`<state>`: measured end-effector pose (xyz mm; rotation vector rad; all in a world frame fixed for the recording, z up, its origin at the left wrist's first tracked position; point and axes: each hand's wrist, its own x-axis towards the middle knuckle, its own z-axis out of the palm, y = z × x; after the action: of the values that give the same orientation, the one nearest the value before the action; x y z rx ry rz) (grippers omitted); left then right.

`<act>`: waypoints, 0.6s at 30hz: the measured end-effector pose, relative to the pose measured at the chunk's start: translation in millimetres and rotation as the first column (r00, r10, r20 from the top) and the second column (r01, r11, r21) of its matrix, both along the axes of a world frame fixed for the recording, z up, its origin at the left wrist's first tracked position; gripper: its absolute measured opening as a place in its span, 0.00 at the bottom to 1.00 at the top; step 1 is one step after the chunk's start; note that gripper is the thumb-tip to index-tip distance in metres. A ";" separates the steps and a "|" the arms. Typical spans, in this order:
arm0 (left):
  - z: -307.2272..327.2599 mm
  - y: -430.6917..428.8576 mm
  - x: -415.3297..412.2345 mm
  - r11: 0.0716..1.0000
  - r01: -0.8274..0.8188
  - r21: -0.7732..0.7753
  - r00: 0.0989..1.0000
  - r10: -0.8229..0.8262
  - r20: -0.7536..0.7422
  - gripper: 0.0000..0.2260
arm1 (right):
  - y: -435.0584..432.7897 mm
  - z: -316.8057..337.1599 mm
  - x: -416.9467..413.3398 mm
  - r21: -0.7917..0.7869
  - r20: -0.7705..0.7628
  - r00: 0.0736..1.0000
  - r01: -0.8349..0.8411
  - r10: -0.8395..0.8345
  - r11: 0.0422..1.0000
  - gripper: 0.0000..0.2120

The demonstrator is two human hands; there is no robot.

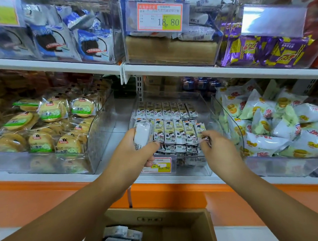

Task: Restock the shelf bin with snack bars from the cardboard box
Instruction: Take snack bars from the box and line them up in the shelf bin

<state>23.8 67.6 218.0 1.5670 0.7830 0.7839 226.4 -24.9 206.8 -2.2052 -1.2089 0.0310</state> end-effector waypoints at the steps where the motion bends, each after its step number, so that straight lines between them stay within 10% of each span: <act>1: 0.2 0.6 0.4 1.000 0.014 -0.024 1.000 -0.014 -0.007 0.09 | 1.7 -0.5 -0.5 -0.028 -0.010 1.000 -0.015 0.014 1.000 0.18; 14: 2.3 -9.2 -4.7 0.982 0.184 -0.046 0.978 -0.178 0.111 0.18 | -20.2 13.4 -27.3 0.041 0.102 0.982 -0.165 0.160 0.985 0.25; 18: 4.3 -14.7 -1.7 0.990 0.141 -0.033 0.987 -0.138 0.082 0.18 | -32.9 16.7 -64.5 0.153 -0.217 0.877 -0.404 0.429 0.902 0.24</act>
<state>22.1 52.9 222.3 1.5288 0.6202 0.7204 161.8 -57.8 223.5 -1.7523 -1.4818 0.3984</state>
